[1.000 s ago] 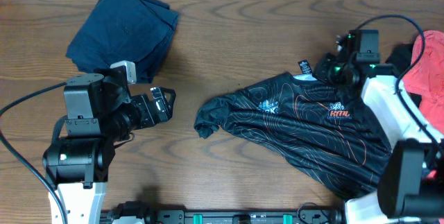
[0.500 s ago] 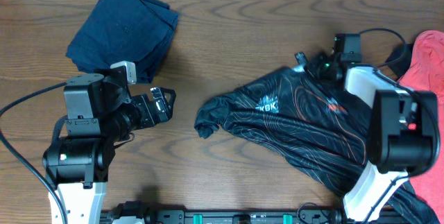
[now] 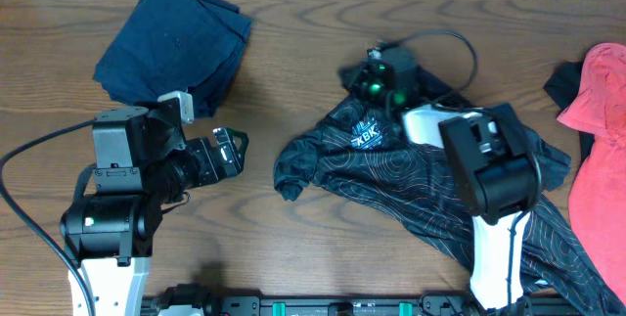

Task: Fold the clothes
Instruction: 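Drag the black jersey leftward onto the table center with the right gripper, then grasp the jersey's left edge with the left gripper and pull it left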

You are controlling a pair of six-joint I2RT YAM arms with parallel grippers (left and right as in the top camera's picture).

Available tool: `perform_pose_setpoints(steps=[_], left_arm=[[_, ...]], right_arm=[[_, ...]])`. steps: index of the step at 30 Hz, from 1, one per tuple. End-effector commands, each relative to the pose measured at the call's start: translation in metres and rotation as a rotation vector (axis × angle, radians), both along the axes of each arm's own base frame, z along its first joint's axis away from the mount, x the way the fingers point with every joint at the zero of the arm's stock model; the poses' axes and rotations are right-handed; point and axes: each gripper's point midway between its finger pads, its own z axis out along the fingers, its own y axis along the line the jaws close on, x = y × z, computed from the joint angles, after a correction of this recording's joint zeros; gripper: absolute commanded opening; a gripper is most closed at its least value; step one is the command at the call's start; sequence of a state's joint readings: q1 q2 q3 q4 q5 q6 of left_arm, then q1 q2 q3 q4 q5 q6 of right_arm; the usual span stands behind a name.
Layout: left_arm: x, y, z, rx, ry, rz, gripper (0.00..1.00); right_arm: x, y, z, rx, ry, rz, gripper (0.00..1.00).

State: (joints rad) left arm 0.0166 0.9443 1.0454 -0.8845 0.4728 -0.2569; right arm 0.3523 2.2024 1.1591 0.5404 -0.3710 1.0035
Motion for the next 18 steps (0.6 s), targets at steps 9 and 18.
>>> perform_pose_setpoints(steps=[9,18], left_arm=[[-0.004,-0.013,-0.010,0.077,0.004,-0.195,0.98],[0.011,-0.042,-0.087,0.193,0.249,-0.388,0.98]], right_arm=[[0.005,-0.030,0.117,-0.154,-0.260,0.177,0.19],[-0.060,-0.137,0.193,-0.394,-0.142,0.015,0.50]])
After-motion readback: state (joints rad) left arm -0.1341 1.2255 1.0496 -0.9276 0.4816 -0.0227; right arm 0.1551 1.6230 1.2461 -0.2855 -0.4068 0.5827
